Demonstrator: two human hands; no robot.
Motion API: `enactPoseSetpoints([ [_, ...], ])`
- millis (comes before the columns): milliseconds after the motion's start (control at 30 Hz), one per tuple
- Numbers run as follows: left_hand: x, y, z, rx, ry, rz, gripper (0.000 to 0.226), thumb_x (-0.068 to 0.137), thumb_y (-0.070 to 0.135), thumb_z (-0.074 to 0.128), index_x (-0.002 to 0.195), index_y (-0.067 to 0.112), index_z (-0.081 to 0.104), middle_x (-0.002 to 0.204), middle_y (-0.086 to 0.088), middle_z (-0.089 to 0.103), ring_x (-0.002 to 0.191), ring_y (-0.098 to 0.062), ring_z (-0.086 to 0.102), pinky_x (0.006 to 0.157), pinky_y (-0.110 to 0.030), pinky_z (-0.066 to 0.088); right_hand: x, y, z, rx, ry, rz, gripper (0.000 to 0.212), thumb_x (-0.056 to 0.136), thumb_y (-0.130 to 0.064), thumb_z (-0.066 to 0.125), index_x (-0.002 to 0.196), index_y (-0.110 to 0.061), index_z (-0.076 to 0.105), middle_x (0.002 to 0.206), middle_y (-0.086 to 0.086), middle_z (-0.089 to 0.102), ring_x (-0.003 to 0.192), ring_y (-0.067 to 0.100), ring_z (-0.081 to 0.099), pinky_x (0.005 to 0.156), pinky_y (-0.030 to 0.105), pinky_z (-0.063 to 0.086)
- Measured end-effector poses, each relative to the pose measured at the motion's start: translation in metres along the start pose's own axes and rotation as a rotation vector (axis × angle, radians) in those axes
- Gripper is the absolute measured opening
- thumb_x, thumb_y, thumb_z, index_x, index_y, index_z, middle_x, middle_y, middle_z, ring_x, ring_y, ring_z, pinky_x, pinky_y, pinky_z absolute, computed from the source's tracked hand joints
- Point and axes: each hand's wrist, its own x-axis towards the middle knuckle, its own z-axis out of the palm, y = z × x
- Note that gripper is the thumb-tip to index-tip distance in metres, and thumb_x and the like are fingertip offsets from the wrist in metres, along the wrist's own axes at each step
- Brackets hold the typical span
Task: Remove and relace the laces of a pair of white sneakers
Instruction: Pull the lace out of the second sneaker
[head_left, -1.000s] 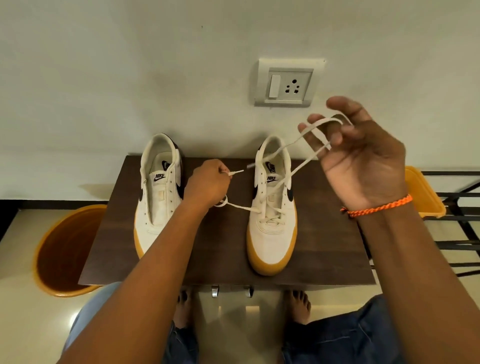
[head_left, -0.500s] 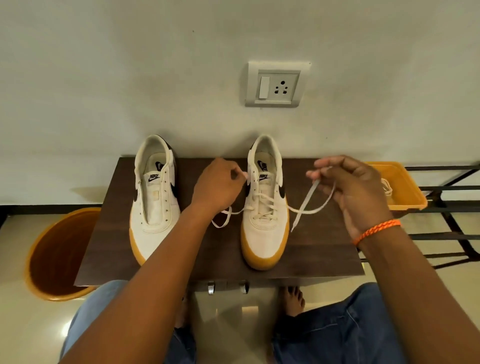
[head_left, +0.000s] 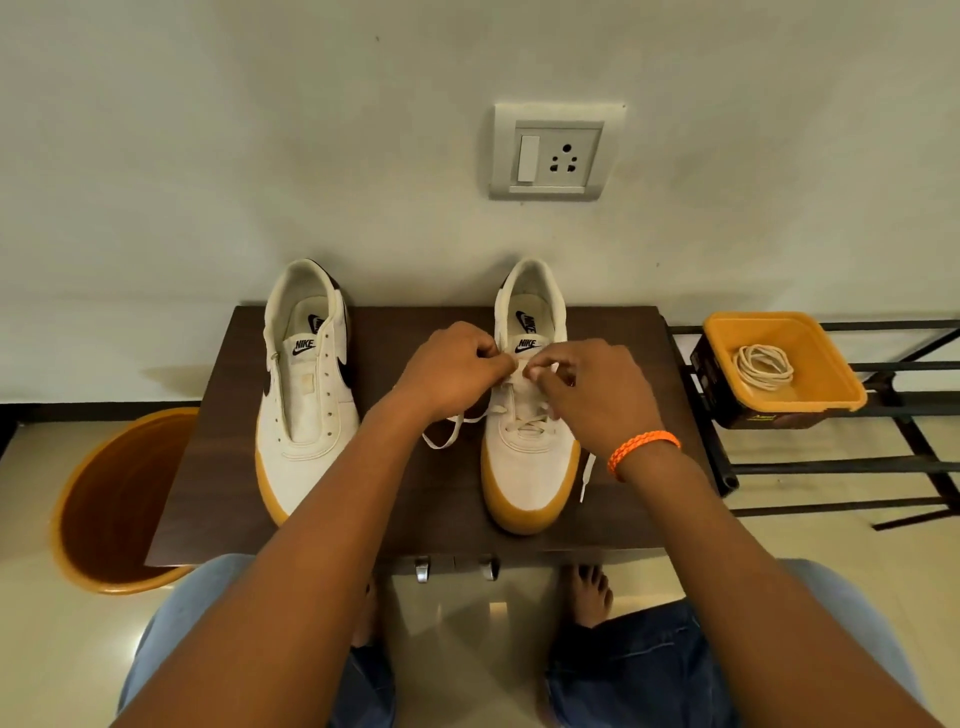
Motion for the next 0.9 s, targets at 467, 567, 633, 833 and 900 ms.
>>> enactPoseSetpoints([
  [467,-0.003,0.001,-0.003,-0.023,-0.039,0.002,0.034,0.101,0.038,0.068,0.071,0.021,0.070,0.070,0.002,0.072,0.069,-0.026,0.071,0.076,-0.054,0.062,0.004,-0.003,0.009,0.048,-0.128,0.038,0.013,0.095,-0.024,0.070,0.092,-0.020,0.082,0.080,0.000,0.076,0.061,0.010,0.067,0.072,0.032,0.062],
  [567,-0.003,0.000,-0.006,-0.009,-0.050,-0.008,0.033,0.101,0.042,0.067,0.074,0.024,0.071,0.074,0.002,0.073,0.071,-0.026,0.072,0.079,-0.057,0.061,0.006,-0.001,0.005,-0.063,-0.032,0.025,0.012,0.088,-0.030,0.073,0.080,-0.024,0.079,0.077,-0.003,0.072,0.072,0.014,0.067,0.073,0.036,0.062],
  [633,-0.002,0.000,-0.007,-0.008,-0.052,-0.004,0.032,0.101,0.042,0.067,0.074,0.025,0.070,0.075,0.003,0.072,0.072,-0.025,0.072,0.080,-0.056,0.062,0.008,0.004,-0.004,-0.088,0.032,0.072,0.016,0.082,-0.034,0.076,0.071,-0.024,0.073,0.069,-0.005,0.067,0.067,0.014,0.065,0.066,0.035,0.060],
  [833,-0.001,-0.001,-0.007,-0.024,-0.048,0.023,0.031,0.101,0.038,0.068,0.072,0.027,0.070,0.071,0.008,0.071,0.068,-0.017,0.070,0.077,-0.044,0.063,0.008,0.004,-0.002,-0.121,0.061,-0.027,0.011,0.087,-0.031,0.073,0.096,-0.031,0.080,0.073,-0.011,0.058,0.077,0.015,0.060,0.070,0.035,0.058],
  [900,-0.002,0.000,-0.006,-0.029,-0.044,0.037,0.034,0.102,0.035,0.068,0.068,0.028,0.067,0.065,0.009,0.067,0.063,-0.017,0.067,0.071,-0.042,0.058,0.007,0.001,0.006,-0.093,0.005,-0.066,0.018,0.090,-0.033,0.071,0.105,-0.034,0.079,0.073,-0.010,0.058,0.080,0.017,0.061,0.072,0.036,0.058],
])
